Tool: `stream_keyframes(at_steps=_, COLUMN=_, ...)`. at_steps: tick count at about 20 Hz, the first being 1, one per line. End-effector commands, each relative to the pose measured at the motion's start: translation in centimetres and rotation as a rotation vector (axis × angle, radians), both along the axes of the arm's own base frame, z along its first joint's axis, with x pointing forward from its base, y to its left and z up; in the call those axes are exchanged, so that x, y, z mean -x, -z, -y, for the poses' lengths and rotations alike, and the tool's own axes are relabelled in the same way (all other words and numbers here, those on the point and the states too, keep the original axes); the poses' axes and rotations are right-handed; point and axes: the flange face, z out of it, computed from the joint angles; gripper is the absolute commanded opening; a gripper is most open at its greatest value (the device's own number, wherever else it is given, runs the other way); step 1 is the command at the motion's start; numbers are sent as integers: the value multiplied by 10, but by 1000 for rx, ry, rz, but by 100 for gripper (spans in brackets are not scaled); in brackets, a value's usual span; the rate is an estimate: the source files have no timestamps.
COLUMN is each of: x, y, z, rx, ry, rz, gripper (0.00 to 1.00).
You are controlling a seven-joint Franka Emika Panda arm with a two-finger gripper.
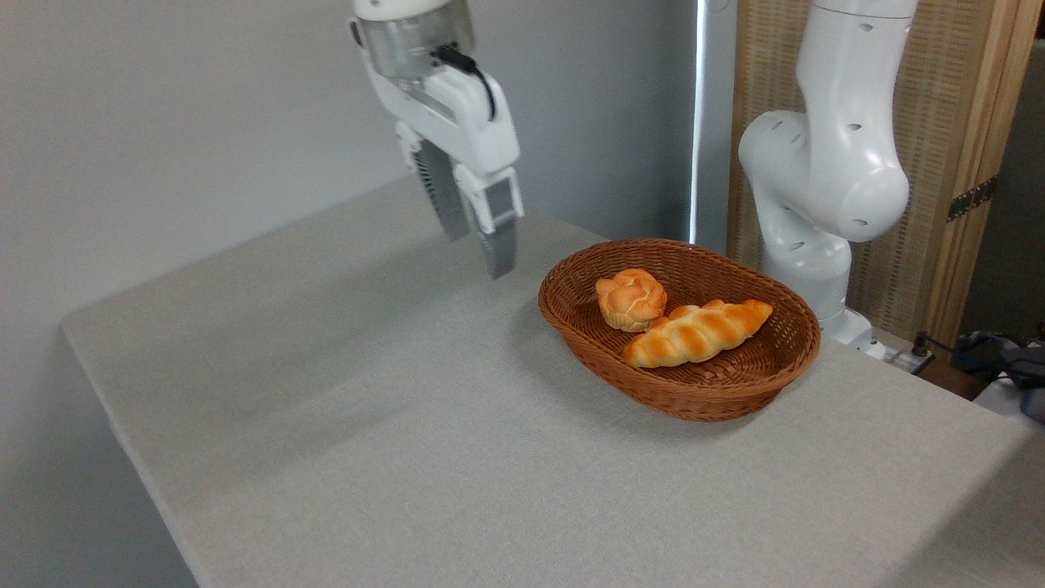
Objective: Put bread into the basket
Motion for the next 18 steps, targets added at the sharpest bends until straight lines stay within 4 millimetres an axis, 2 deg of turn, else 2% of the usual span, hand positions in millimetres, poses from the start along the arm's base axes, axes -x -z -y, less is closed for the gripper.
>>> stream_keyframes(at_steps=1, x=-39, y=-23, z=0, rx=3, ry=-34, rz=40, gripper=100)
stream_keyframes(at_steps=3, x=-48, y=-31, z=1, rx=9, ry=-38, rz=68, gripper=100)
stream_keyframes(at_steps=6, x=-49, y=-44, z=2, rx=15, ry=-37, rz=104, gripper=100)
stream_keyframes(at_steps=9, x=-50, y=-44, z=-1, rx=14, ry=-38, rz=103, gripper=100)
stream_keyframes(at_steps=10, x=-48, y=-44, z=5, rx=12, ry=-28, rz=104, gripper=100)
stream_keyframes(at_steps=18, x=-48, y=-38, z=-3, rx=-10, ry=-41, rz=79, gripper=100)
